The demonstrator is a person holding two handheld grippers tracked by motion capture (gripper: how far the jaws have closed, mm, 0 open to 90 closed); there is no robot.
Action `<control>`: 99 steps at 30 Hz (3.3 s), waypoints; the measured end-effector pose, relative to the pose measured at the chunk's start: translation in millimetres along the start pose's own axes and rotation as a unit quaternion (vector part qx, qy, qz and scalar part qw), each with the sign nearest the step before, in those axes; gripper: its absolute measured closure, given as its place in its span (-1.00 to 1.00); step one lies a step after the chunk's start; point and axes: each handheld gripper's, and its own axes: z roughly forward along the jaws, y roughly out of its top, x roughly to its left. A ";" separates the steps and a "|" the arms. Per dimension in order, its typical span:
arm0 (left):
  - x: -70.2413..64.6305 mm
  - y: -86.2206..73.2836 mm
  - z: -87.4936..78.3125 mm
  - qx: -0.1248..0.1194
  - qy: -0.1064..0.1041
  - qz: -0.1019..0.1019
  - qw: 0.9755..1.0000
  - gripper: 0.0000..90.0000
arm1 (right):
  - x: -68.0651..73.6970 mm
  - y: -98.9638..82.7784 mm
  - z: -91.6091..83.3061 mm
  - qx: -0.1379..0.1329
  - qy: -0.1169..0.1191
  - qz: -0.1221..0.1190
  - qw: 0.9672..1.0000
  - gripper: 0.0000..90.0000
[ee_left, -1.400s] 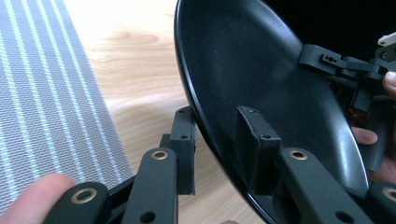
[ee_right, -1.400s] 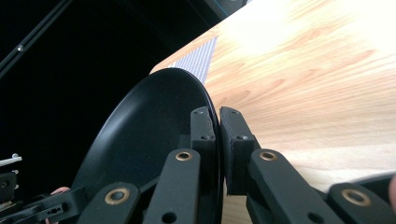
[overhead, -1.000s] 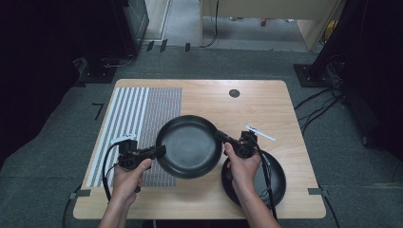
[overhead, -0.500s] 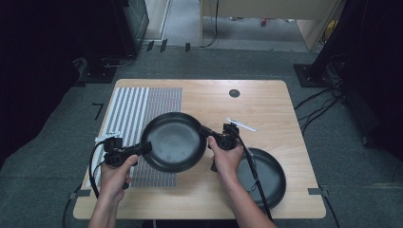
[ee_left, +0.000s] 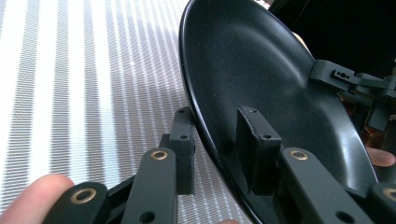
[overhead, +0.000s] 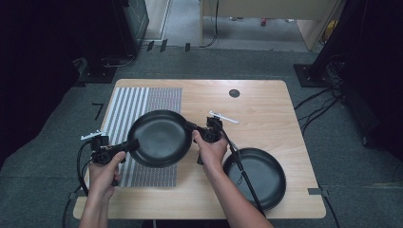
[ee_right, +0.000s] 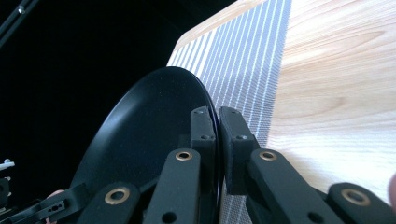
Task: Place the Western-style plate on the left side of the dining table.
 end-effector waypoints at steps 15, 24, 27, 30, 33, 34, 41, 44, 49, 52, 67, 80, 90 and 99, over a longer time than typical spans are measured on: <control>37.1 5.3 0.0 -0.011 0.037 -0.027 0.999 0.52 | 4.8 0.9 53.6 0.031 -0.002 -0.002 1.000 0.89; 62.6 5.1 4.9 -0.026 0.060 -0.060 0.996 0.53 | 7.5 0.7 87.8 0.051 -0.004 -0.008 0.999 0.89; 68.5 5.0 8.0 -0.030 0.067 -0.068 0.995 0.53 | 7.6 0.9 97.8 0.054 -0.008 -0.011 0.998 0.89; 74.7 5.1 10.1 -0.040 0.078 -0.073 0.993 0.53 | 6.4 0.9 106.7 0.056 -0.007 -0.014 0.998 0.89; 80.2 4.8 12.2 -0.042 0.084 -0.078 0.992 0.53 | 4.9 0.0 116.9 0.061 -0.004 -0.012 0.998 0.89; 84.1 3.7 15.1 -0.042 0.091 -0.084 0.991 0.53 | 3.5 -1.0 122.3 0.062 -0.005 -0.016 0.998 0.89; 89.0 2.2 23.5 -0.042 0.119 -0.087 0.988 0.51 | -6.2 -5.1 141.9 0.062 -0.009 -0.012 0.998 0.87; 88.4 3.2 26.2 -0.048 0.129 -0.086 0.987 0.49 | -8.1 -4.6 146.6 0.062 -0.007 -0.009 0.998 0.87; 89.5 5.0 31.2 -0.049 0.128 -0.089 0.987 0.47 | -10.2 1.5 153.4 0.055 -0.008 -0.014 0.998 0.87; 89.0 5.7 37.5 -0.044 0.128 -0.087 0.987 0.46 | -13.4 4.1 155.7 0.053 -0.013 -0.015 0.998 0.87; 85.8 6.4 46.3 -0.052 0.143 -0.062 0.986 0.42 | -18.3 8.5 164.0 0.041 -0.018 -0.038 0.998 0.83; 81.7 4.7 48.6 -0.050 0.136 -0.026 0.989 0.11 | -13.9 12.9 161.5 0.022 -0.027 -0.048 0.998 0.48; 76.5 10.6 37.0 -0.055 0.166 0.009 0.985 -0.11 | 3.2 17.8 139.8 0.010 -0.056 -0.099 0.993 0.27; 73.1 11.7 26.5 -0.053 0.158 0.012 0.986 -0.18 | 12.0 23.1 115.3 0.012 -0.042 -0.120 0.992 0.08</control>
